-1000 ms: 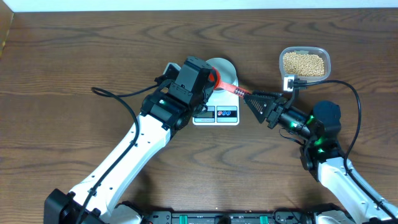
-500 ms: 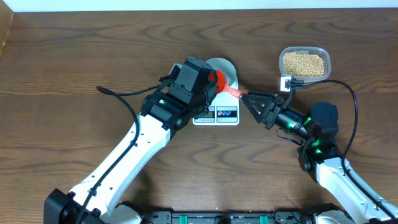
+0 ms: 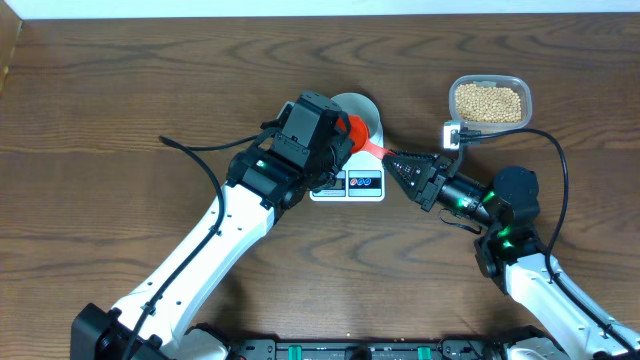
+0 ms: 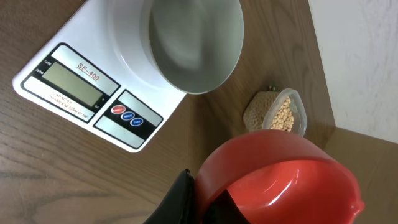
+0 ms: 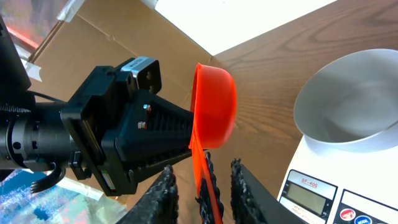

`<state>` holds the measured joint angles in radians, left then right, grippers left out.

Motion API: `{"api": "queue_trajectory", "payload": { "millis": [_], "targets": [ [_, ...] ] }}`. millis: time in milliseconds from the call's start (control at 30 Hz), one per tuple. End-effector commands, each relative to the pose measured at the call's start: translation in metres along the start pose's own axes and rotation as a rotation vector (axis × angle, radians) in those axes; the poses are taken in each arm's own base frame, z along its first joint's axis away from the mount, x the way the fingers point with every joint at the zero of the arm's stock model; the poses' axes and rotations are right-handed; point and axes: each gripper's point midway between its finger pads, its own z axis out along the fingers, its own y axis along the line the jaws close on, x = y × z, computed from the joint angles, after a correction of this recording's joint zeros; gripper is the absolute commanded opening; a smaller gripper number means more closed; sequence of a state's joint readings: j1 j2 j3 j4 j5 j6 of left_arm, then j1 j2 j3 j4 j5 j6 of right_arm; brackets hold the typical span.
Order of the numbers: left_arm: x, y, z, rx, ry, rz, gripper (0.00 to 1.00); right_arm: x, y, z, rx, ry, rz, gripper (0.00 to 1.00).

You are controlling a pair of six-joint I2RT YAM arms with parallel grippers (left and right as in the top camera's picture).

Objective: Scoop item into bowl and weigh 50g on scale
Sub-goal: 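Close the right gripper on the red scoop's handle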

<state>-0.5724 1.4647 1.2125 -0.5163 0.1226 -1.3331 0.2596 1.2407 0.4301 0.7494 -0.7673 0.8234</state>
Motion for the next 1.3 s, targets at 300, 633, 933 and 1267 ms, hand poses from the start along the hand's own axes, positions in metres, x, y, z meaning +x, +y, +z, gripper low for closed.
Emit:
{"api": "queue_trajectory", "payload": {
  "millis": [300,633,933,1267],
  "targets": [
    [0.0057,-0.0065,-0.0011,0.011,0.009,0.084,0.07,-0.0027,0.0073,0.0027,-0.022,0.005,-0.01,0.17],
    [0.0054,-0.0066,-0.0011,0.012,0.009,0.085,0.07,0.0007,0.0103,0.0026,-0.04,0.024,-0.011,0.13],
    [0.0057,-0.0065,-0.0011,0.011,0.009,0.086,0.07,0.0029,0.0124,0.0024,-0.052,0.037,-0.011,0.1],
    [0.0056,-0.0064,-0.001,0.011,0.009,0.086,0.07,0.0029,0.0124,0.0024,-0.052,0.037,-0.011,0.01]
  ]
}}
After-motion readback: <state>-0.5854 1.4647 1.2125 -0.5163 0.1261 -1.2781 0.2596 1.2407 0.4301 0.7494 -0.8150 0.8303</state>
